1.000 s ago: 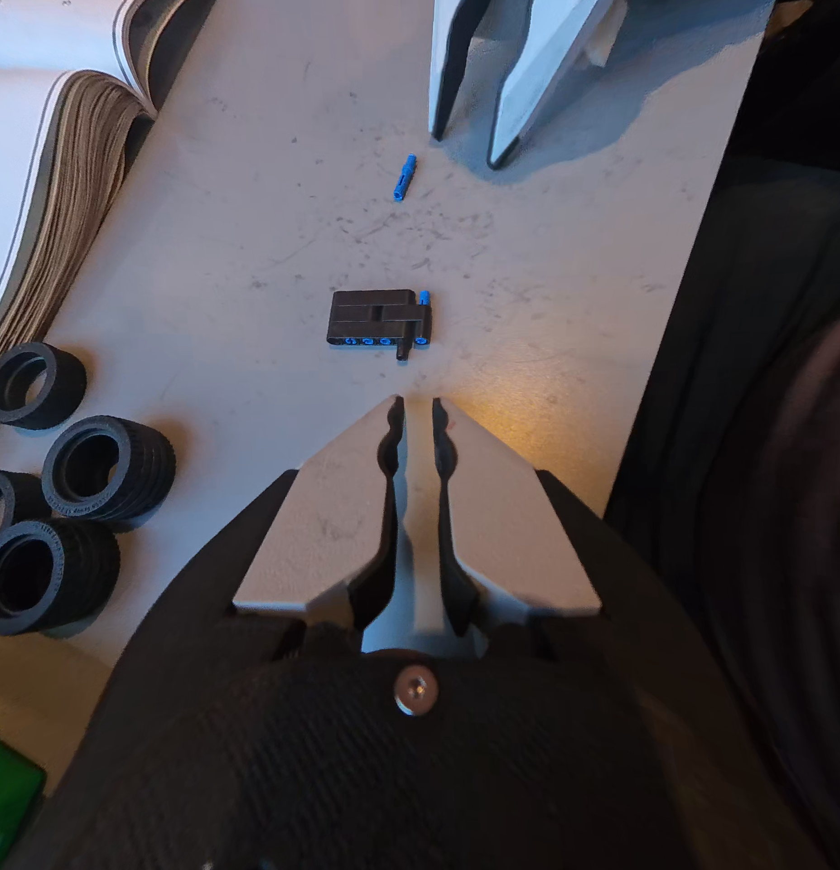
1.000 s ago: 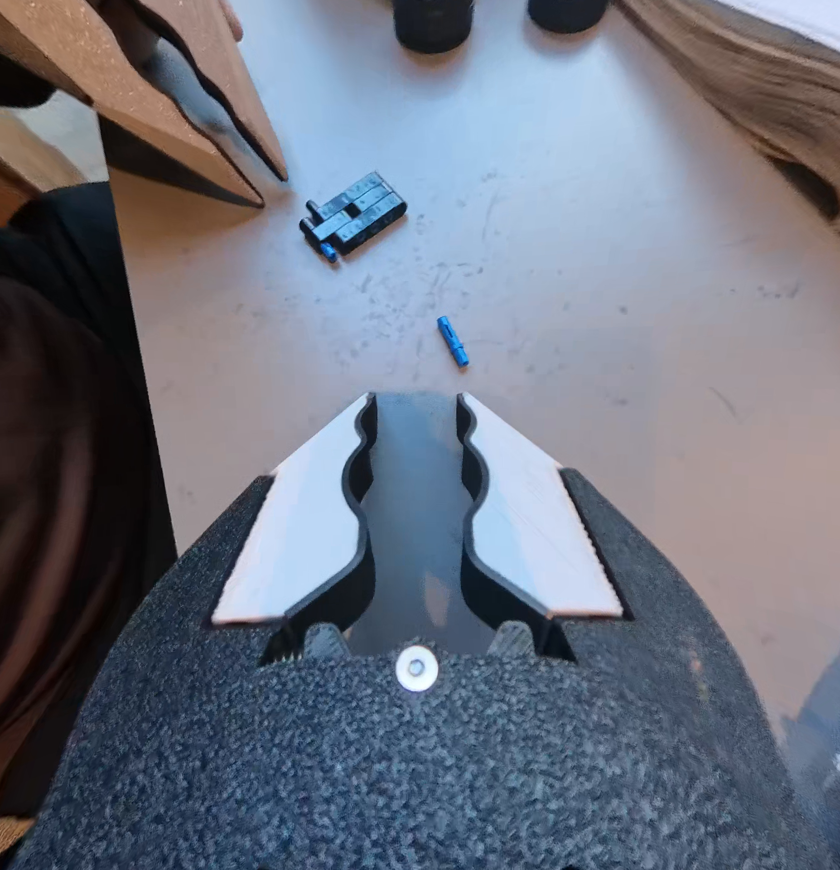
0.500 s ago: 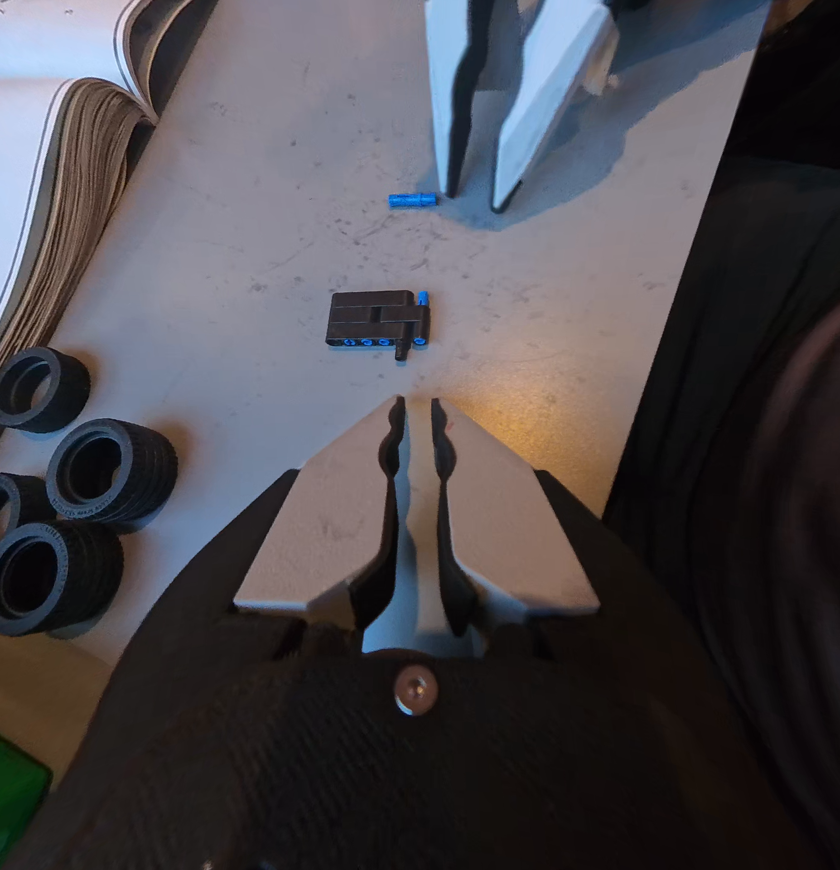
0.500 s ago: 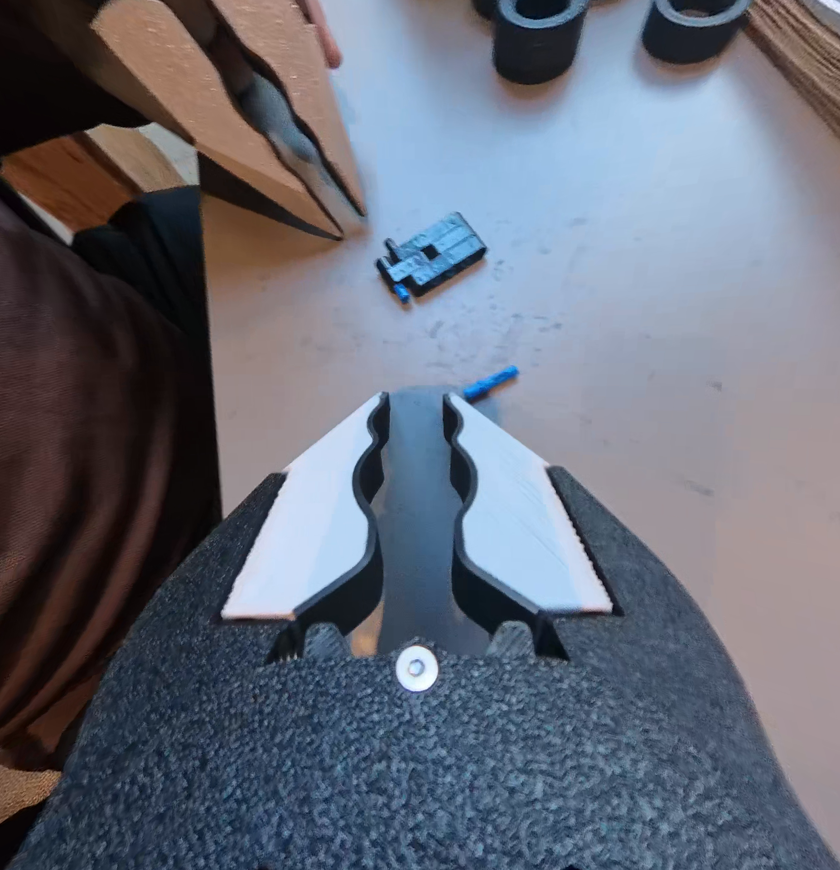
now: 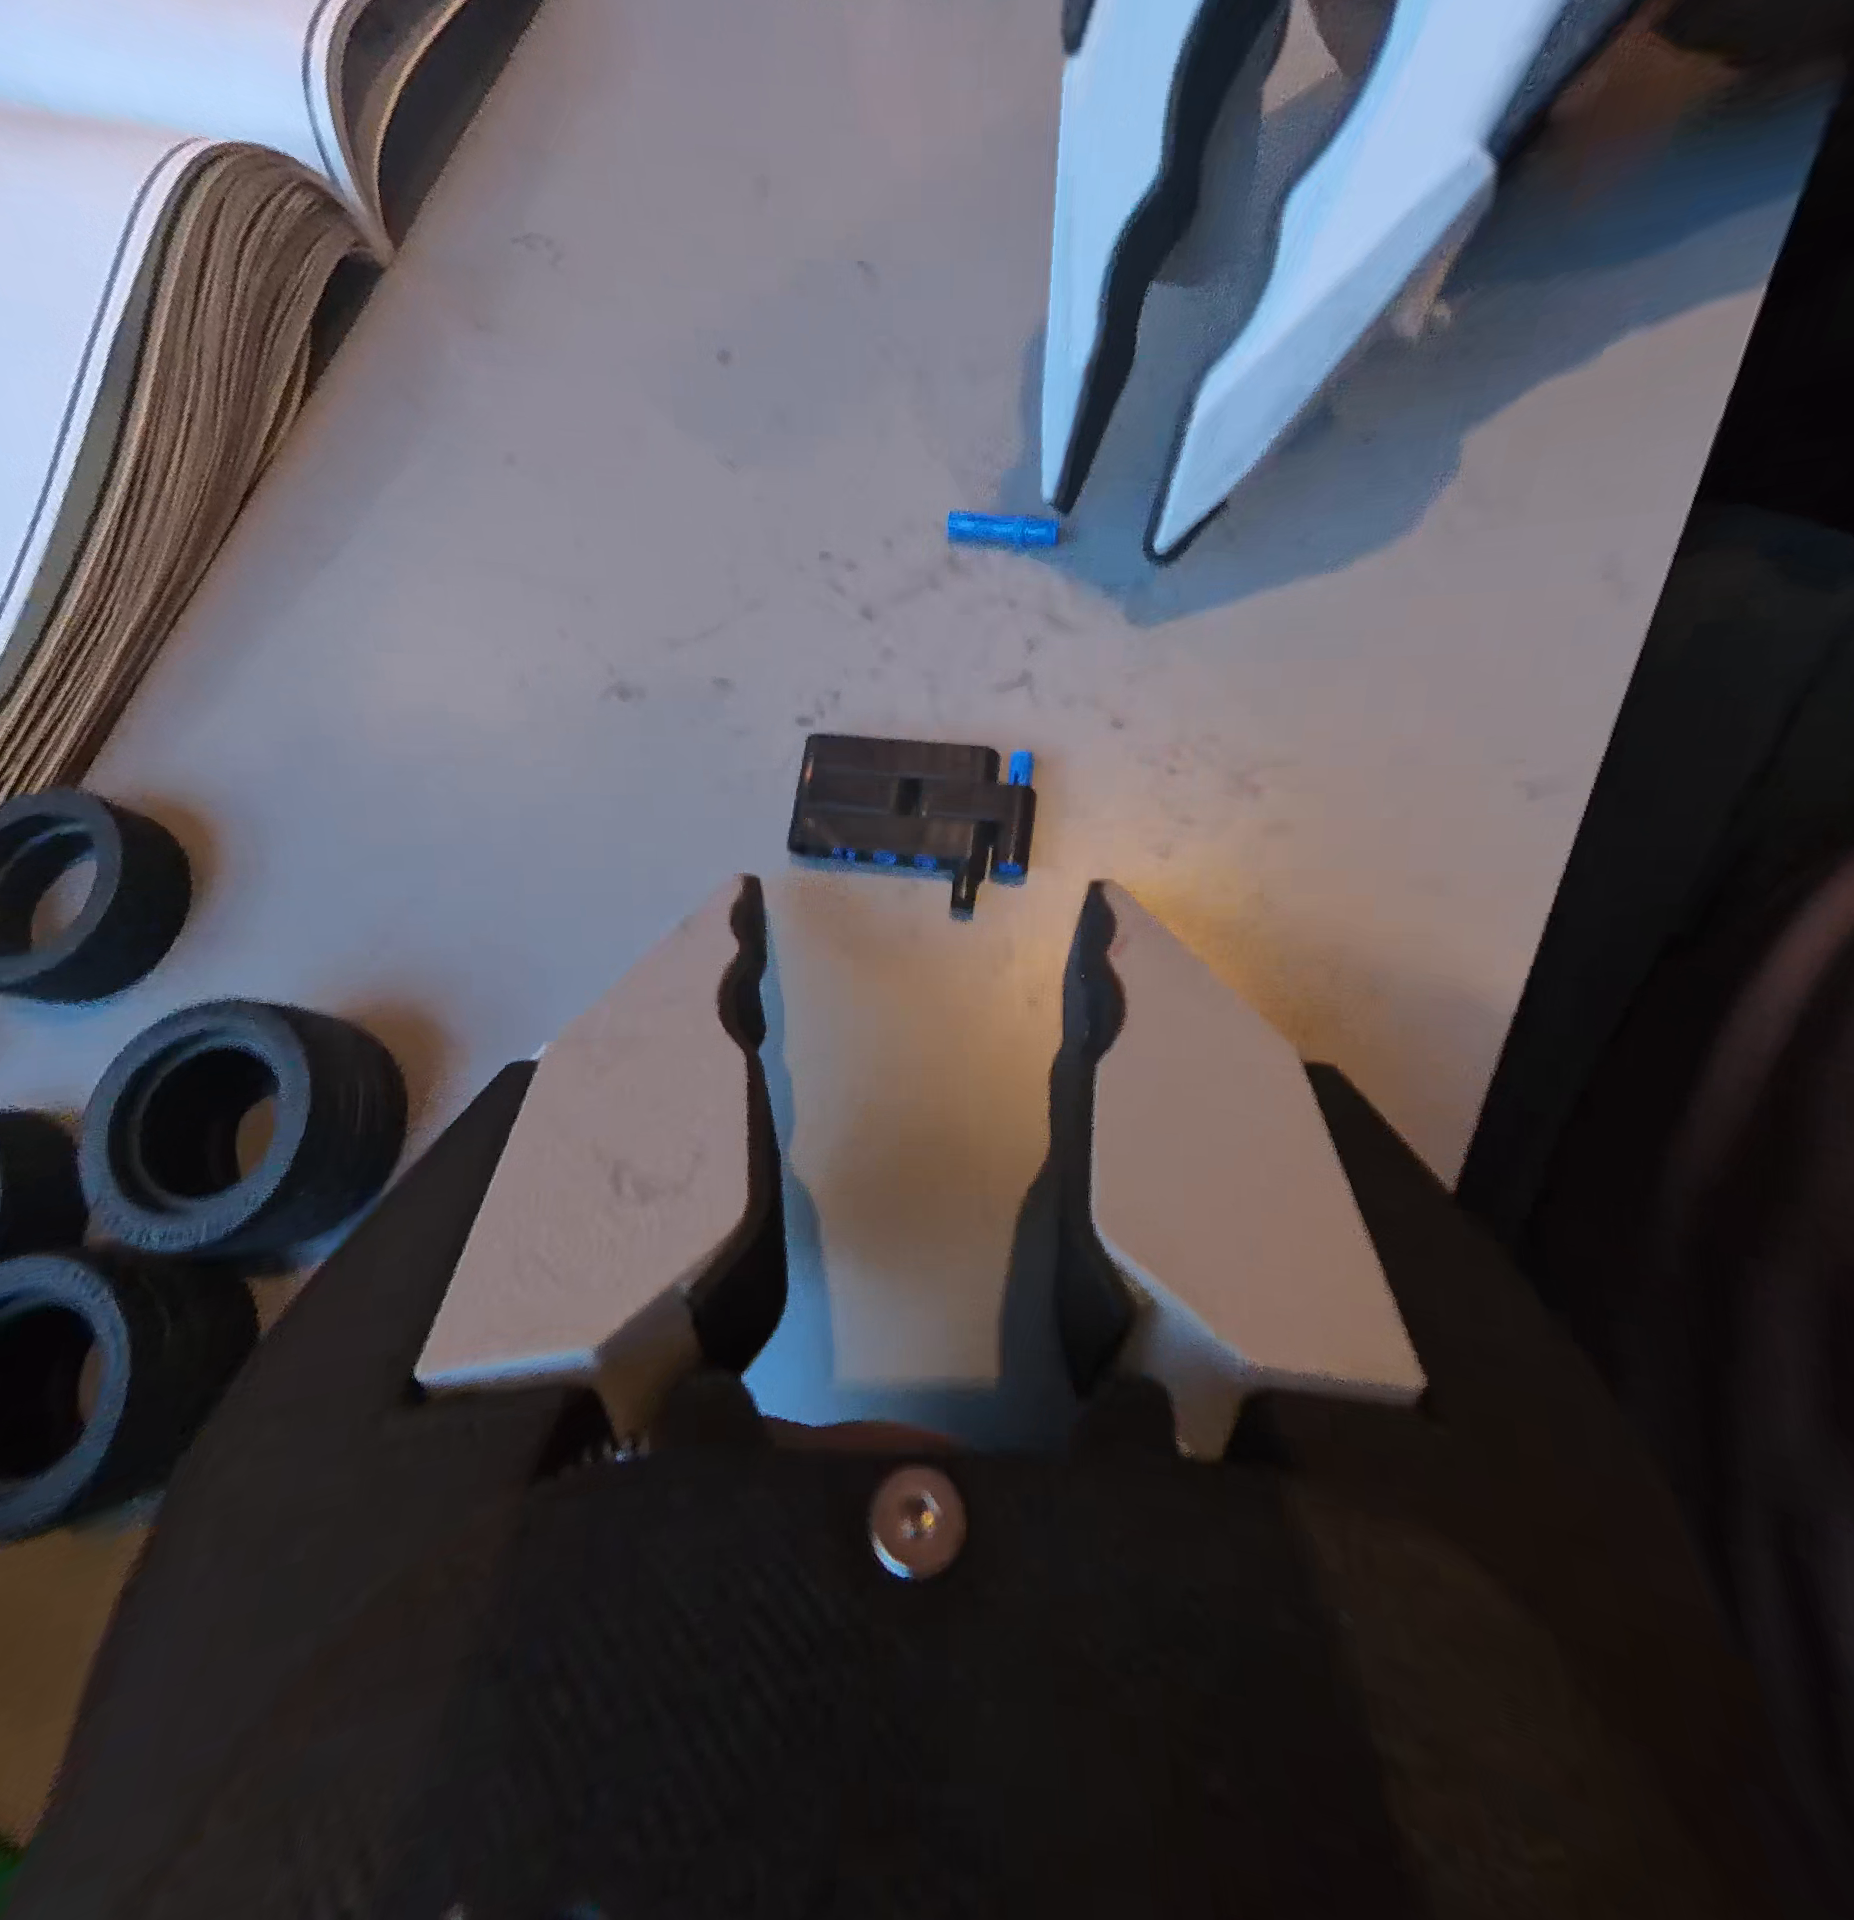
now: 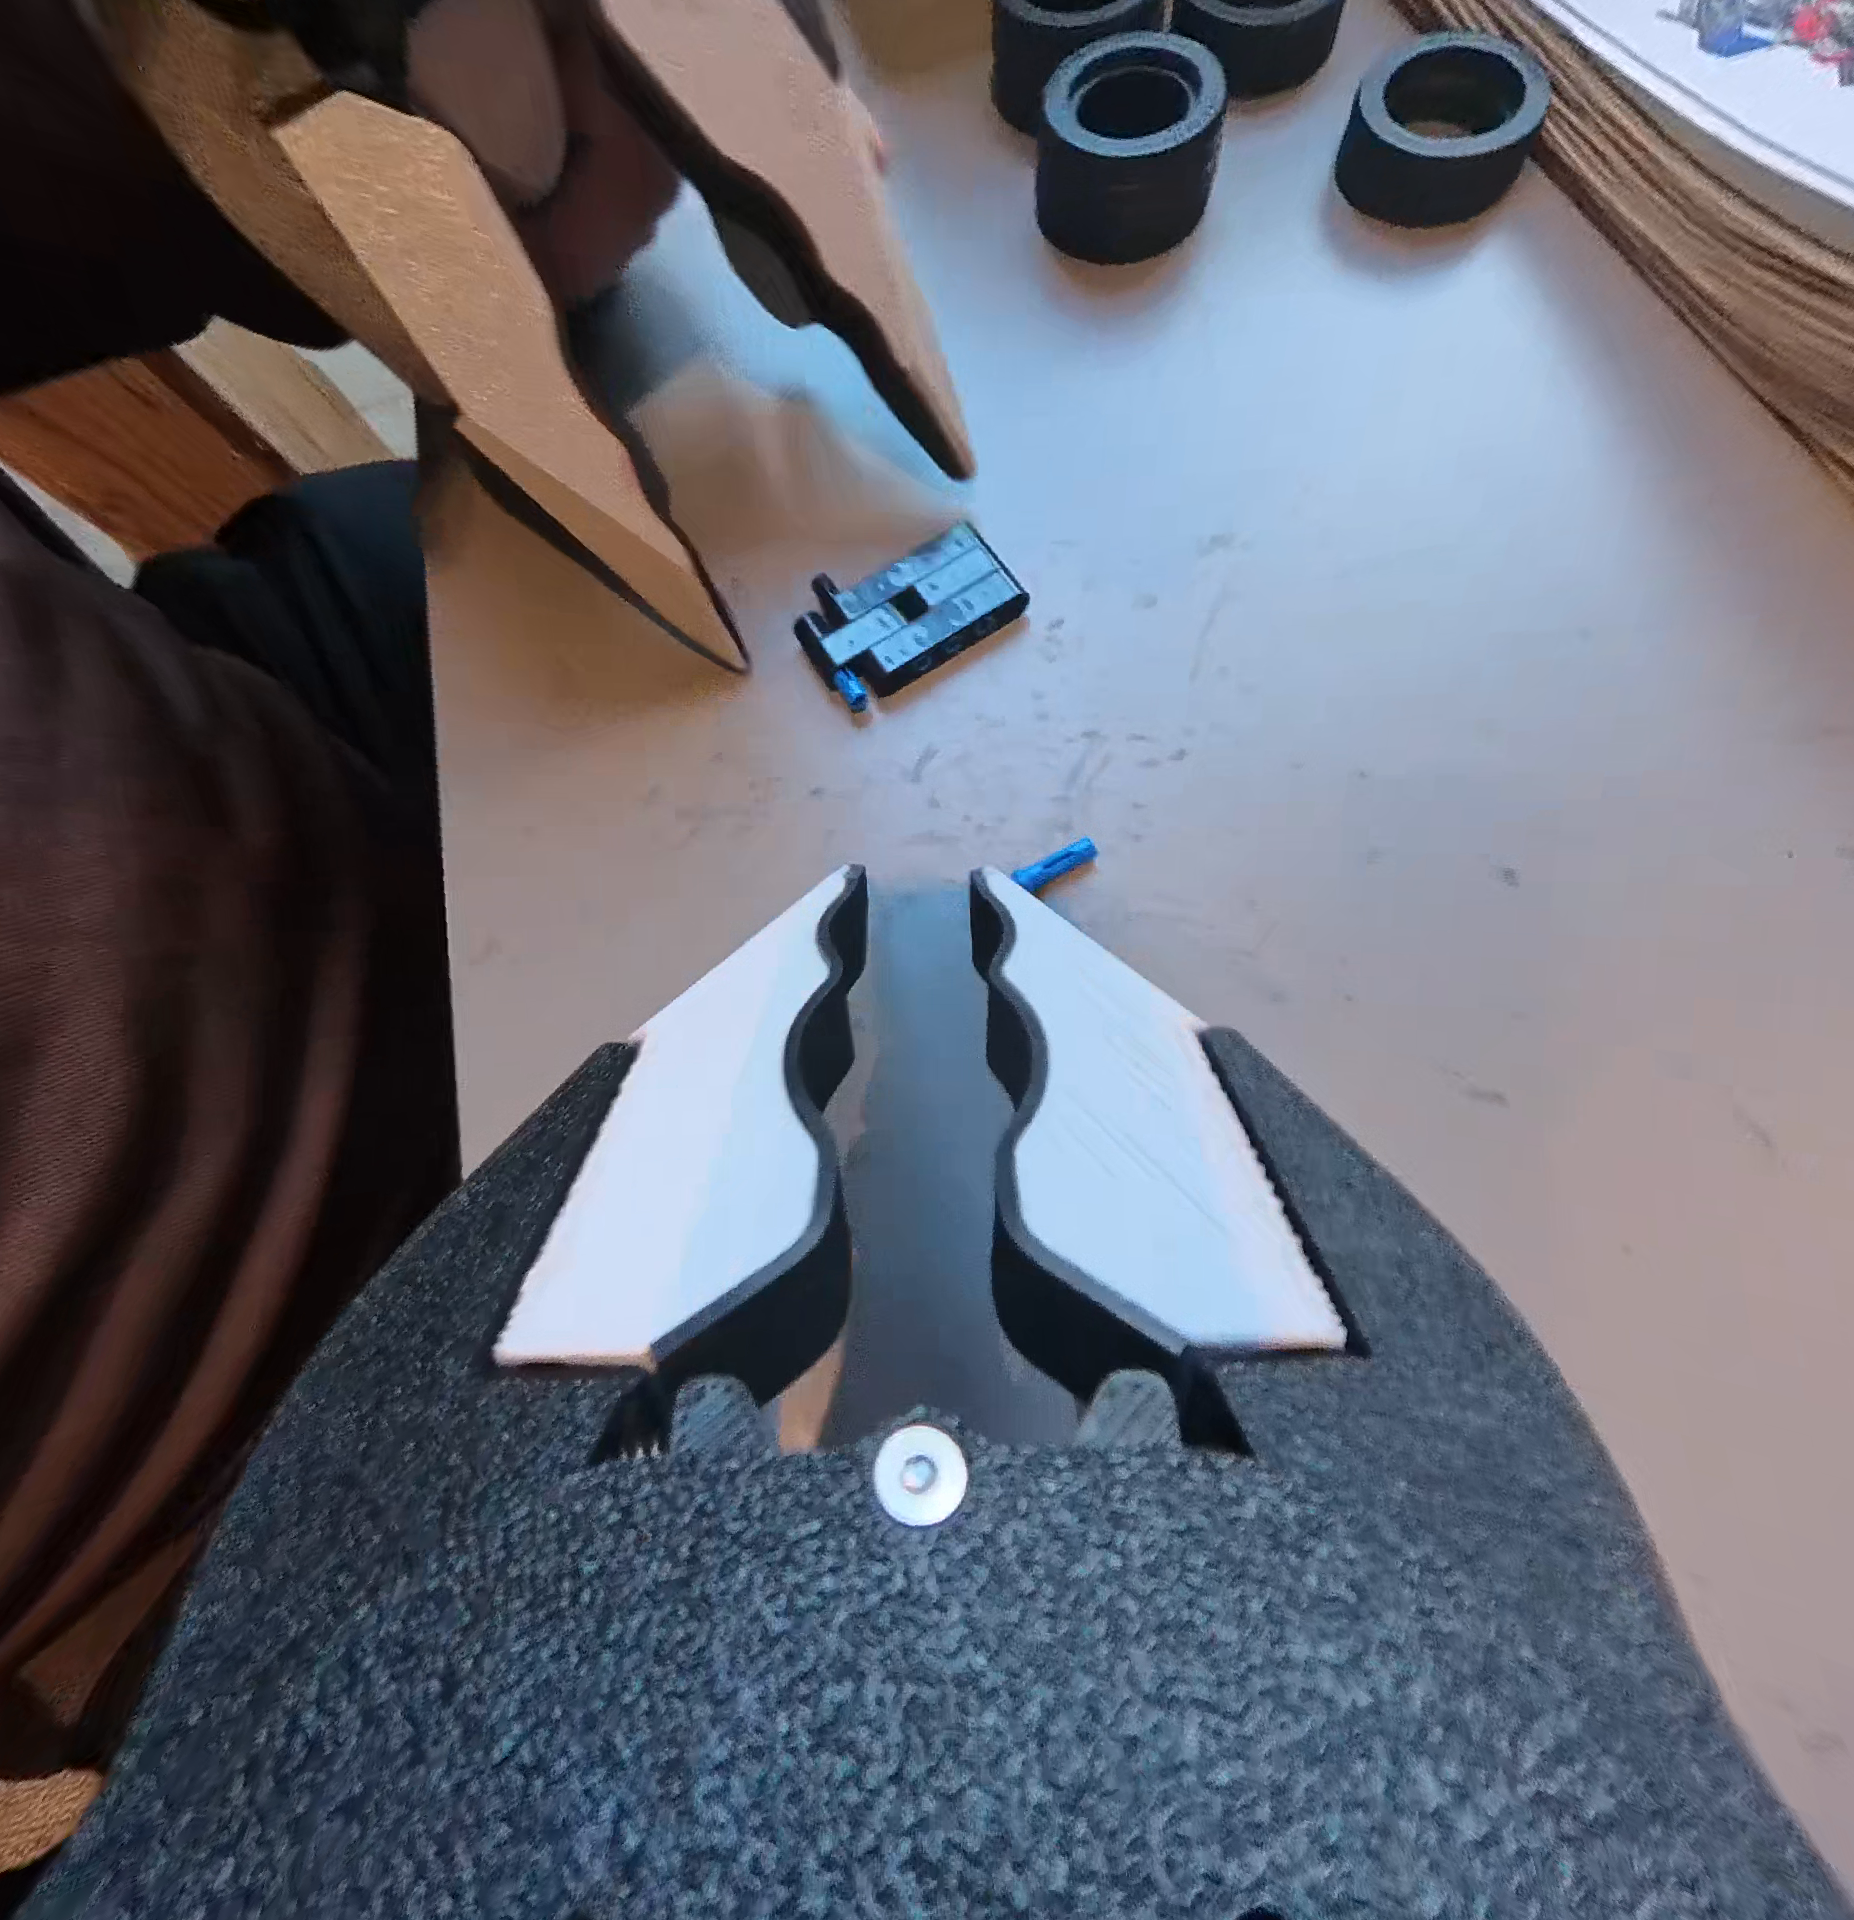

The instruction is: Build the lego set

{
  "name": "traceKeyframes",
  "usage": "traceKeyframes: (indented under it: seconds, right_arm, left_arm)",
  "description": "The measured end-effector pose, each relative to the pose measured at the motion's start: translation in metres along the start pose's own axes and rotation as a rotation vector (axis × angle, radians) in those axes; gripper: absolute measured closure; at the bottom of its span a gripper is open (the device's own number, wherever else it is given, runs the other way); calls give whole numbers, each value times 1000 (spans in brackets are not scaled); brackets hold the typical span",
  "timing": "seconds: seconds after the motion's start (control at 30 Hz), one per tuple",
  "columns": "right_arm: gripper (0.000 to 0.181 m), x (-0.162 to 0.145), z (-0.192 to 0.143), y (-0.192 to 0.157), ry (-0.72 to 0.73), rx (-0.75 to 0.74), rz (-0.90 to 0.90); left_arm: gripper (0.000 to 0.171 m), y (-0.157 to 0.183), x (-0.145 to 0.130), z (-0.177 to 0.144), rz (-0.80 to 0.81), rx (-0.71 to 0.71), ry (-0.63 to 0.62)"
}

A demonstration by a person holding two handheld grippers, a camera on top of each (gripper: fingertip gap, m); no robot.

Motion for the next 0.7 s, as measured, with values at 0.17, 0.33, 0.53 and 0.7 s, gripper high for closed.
traceKeyframes:
  seconds: [0.17,0.33,0.53,0.7]
  right_arm:
    - [162,-1,-2,-11,45,43,22]
    - [163,6,-5,-15,126,85,109]
    - [155,18,7,-13,173,95,287]
    - [159,28,13,-23,199,280,371]
  left_arm:
    - [117,-5,10,15,-46,-72,1]
    - [124,-11,11,18,-38,-86,-2]
    - [125,3,18,9,246,89,59]
    - [125,23,40,-11,441,205,284]
Point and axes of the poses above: each gripper's, where its closed fingertips meet, z out along the fingers, x out of its top, y = z × x across the jaws, the point moved 7 cm from there along -z, back along the fingers, and after that the axes turned 14 degrees about z, right-handed, at the moved point
